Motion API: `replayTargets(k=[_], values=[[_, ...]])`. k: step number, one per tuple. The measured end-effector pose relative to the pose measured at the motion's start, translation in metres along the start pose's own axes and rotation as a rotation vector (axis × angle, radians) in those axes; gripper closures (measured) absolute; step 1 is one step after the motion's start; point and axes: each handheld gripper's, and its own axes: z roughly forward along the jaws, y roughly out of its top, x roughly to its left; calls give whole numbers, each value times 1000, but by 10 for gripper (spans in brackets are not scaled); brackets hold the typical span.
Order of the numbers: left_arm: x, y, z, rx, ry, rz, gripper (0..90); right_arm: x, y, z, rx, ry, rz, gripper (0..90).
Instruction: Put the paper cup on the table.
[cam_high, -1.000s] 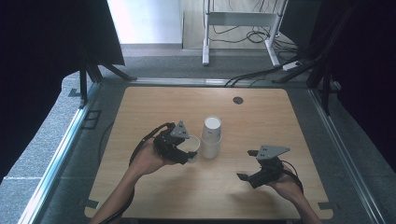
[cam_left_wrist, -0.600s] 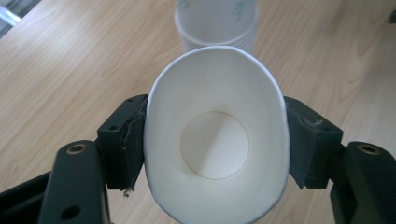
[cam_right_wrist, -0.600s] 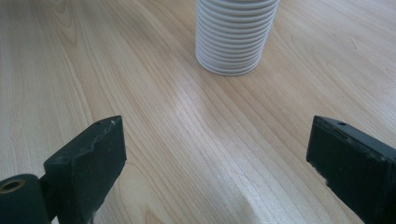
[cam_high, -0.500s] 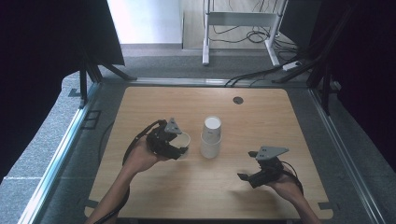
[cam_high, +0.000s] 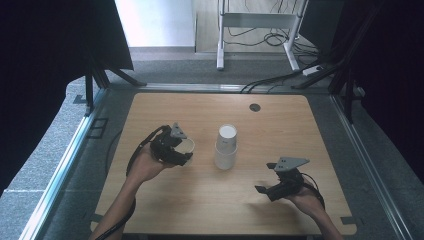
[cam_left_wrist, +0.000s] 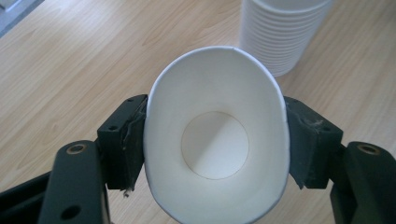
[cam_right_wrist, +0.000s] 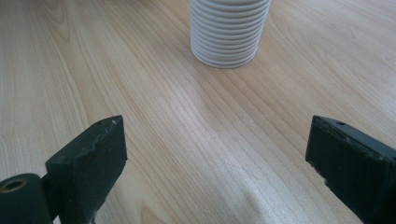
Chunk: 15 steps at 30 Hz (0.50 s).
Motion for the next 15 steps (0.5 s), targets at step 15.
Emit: replayTargets(k=[15], values=[[20, -14, 27, 49, 73, -85, 295, -4, -11, 6, 30, -28, 30, 47]])
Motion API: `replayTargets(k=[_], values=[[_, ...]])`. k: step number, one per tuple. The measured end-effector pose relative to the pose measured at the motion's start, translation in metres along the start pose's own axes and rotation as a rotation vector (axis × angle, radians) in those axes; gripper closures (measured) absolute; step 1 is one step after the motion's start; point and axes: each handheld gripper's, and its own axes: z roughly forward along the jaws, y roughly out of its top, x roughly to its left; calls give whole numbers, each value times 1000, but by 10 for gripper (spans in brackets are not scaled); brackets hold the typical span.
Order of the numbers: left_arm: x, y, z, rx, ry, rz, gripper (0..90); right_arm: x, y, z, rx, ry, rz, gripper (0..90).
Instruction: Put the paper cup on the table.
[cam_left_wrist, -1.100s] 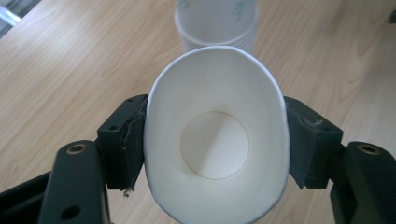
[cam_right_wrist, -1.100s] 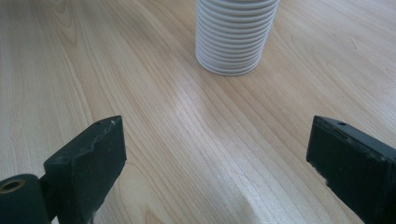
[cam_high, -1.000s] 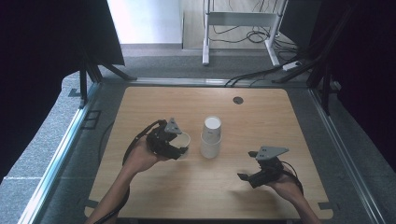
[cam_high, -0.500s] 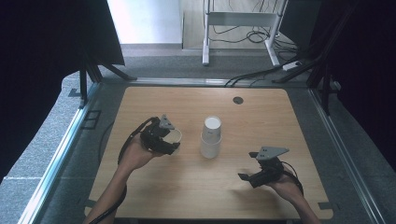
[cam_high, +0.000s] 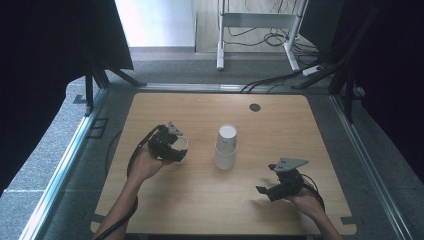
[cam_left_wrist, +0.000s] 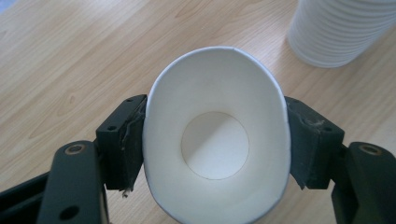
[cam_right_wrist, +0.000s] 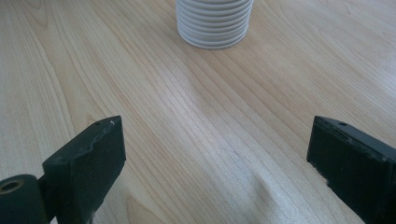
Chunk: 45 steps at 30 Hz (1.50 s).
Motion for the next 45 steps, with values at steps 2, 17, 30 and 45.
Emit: replayTargets(k=[2, 17, 30, 45], values=[[2, -2, 5, 1, 5, -12, 294, 0, -1, 1, 5, -1, -2, 47], [-1, -4, 30, 8, 30, -54, 263, 3, -2, 5, 28, 10, -24, 54], [1, -4, 33, 6, -3, -118, 84, 3, -2, 4, 30, 14, -26, 55], [0, -6, 12, -130, -43, -178, 0, 4, -2, 3, 21, 14, -27, 56]])
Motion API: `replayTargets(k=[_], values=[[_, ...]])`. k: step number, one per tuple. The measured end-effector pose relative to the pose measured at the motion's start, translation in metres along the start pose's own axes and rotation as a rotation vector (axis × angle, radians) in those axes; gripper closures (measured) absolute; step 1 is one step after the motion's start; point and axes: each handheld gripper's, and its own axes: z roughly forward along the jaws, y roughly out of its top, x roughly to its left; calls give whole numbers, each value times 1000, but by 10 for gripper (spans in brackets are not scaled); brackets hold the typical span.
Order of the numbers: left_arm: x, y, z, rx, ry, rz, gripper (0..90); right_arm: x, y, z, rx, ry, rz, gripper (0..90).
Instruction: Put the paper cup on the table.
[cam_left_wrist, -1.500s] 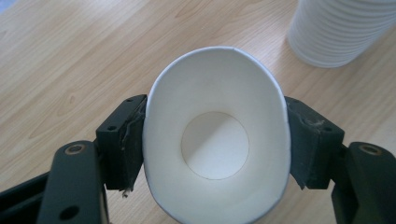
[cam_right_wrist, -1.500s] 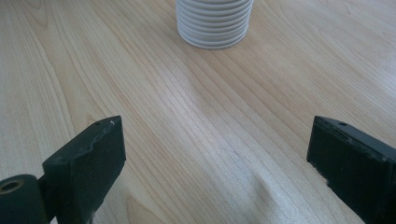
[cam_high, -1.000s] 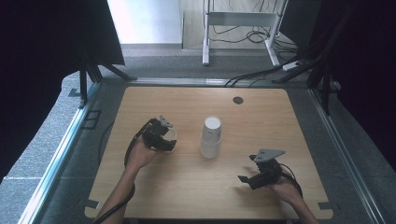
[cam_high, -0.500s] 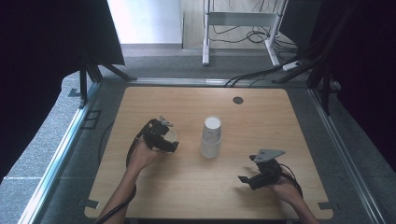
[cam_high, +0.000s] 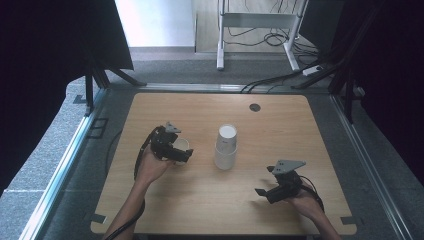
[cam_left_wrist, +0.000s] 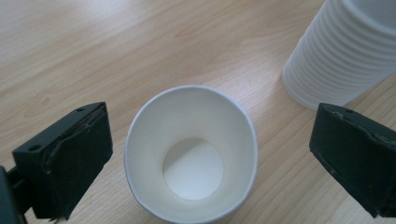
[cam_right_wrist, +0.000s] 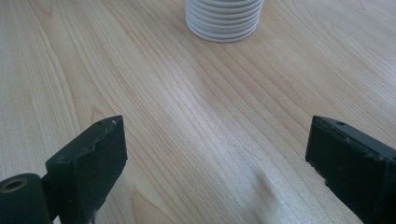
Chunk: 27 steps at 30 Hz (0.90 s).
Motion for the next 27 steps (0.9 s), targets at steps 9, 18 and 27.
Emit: replayTargets(k=[9, 18, 27], values=[[-10, -1, -19, -75, 9, 37, 0, 0, 2, -3, -19, -5, 6, 37], [-18, -8, -39, -153, 18, 38, 0, 1, 2, -6, -27, -9, 5, 35], [-32, -19, -56, -171, 21, 86, 0, 0, 1, -6, -22, -15, 6, 37]])
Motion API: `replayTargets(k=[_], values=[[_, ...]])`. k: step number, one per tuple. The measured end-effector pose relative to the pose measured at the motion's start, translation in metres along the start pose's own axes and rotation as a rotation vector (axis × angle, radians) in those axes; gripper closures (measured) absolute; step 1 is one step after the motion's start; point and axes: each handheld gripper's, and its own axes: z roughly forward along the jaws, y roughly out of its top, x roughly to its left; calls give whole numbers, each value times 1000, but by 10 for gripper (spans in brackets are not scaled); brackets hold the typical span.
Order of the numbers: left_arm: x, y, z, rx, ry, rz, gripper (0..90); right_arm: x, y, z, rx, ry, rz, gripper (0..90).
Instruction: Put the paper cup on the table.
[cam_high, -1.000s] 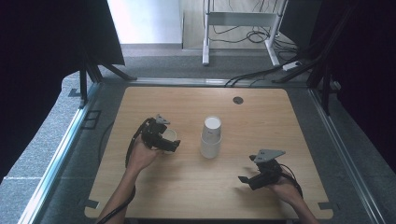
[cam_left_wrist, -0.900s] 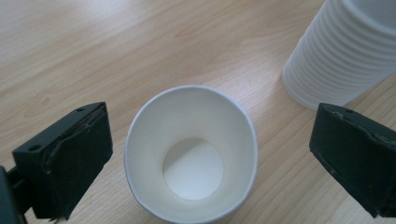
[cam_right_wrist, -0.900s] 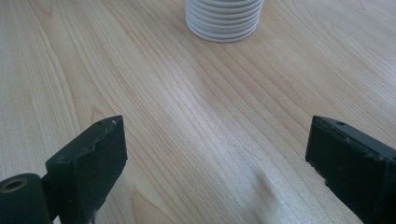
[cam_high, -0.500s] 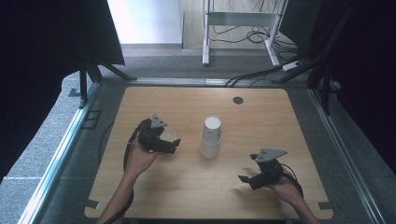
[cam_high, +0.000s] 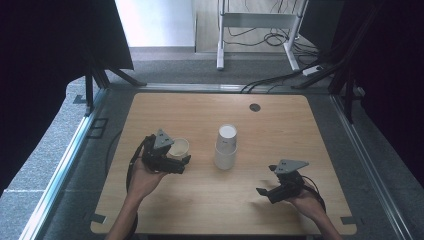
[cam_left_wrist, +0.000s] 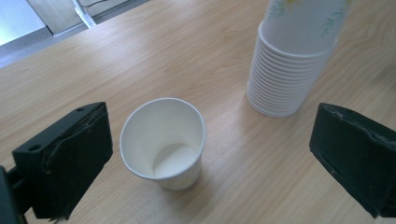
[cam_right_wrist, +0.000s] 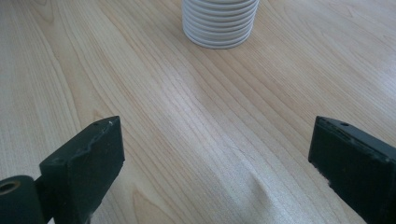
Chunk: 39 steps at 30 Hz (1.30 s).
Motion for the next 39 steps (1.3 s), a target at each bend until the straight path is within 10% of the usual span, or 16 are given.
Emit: replayTargets(k=[23, 39], values=[[-25, -53, -14, -47, -42, -41, 0, 0, -6, 0, 13, 2, 12, 38], [-42, -96, 19, 115, -50, -38, 0, -1, -22, 11, 106, 3, 26, 12]])
